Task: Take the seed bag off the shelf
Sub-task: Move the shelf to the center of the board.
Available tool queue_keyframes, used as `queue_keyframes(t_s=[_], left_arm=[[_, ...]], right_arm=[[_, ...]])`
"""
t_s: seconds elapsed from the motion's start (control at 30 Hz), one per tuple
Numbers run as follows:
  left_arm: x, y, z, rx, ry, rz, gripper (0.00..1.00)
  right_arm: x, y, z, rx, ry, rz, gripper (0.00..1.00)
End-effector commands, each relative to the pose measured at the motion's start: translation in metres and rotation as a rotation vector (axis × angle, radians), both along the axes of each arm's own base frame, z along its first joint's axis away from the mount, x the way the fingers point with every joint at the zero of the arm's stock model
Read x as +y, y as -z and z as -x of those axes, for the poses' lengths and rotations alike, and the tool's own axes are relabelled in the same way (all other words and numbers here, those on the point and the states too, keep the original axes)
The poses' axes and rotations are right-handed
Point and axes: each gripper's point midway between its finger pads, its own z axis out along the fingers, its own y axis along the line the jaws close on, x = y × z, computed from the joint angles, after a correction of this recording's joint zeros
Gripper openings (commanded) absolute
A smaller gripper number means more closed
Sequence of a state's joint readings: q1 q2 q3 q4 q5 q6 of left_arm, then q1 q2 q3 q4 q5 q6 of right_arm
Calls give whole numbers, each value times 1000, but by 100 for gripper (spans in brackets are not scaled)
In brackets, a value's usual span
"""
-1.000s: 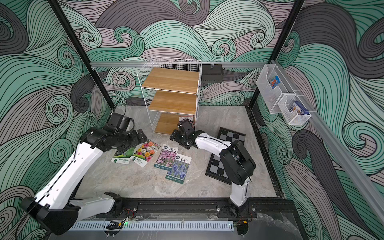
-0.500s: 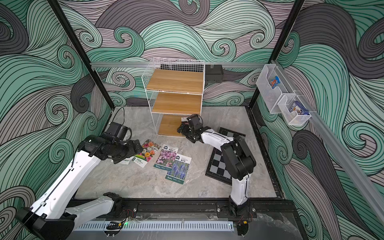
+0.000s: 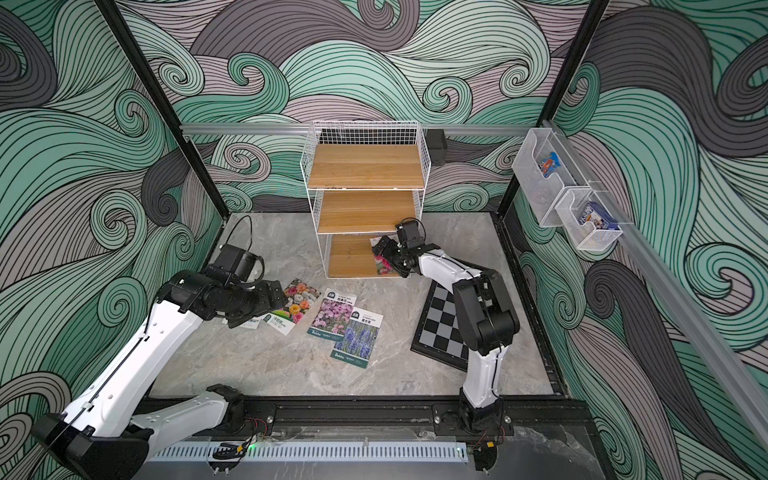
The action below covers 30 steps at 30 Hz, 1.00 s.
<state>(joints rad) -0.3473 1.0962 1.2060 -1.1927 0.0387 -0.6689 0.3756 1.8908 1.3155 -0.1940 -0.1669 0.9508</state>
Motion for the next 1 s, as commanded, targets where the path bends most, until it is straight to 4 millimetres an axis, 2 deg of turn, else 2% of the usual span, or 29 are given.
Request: queue_keyframes(t_s=[0.0, 0.13, 0.27, 0.37, 0.43, 0.57, 0.97], left_arm=[[-1, 2, 0, 9, 19, 2, 98], [-1, 3, -1, 3, 22, 3, 99], [0, 4, -2, -7, 27, -8, 99], [0, 8, -3, 2, 37, -12, 98], [-2, 11, -4, 7, 39, -7, 99], [-5, 13, -7, 7, 48, 5, 98], [2, 9, -13, 22, 73, -20, 99]], right_arm=[[18, -22, 9, -35, -28, -27, 99], [31, -25, 28, -16, -1, -59, 99], [30, -25, 51, 3, 89, -85, 99], [15, -21, 72, 27, 238, -77, 99], [2, -9, 84, 61, 349, -86, 99], [-16, 10, 95, 107, 522, -79, 99], [-17, 50, 54, 147, 771, -44, 99]])
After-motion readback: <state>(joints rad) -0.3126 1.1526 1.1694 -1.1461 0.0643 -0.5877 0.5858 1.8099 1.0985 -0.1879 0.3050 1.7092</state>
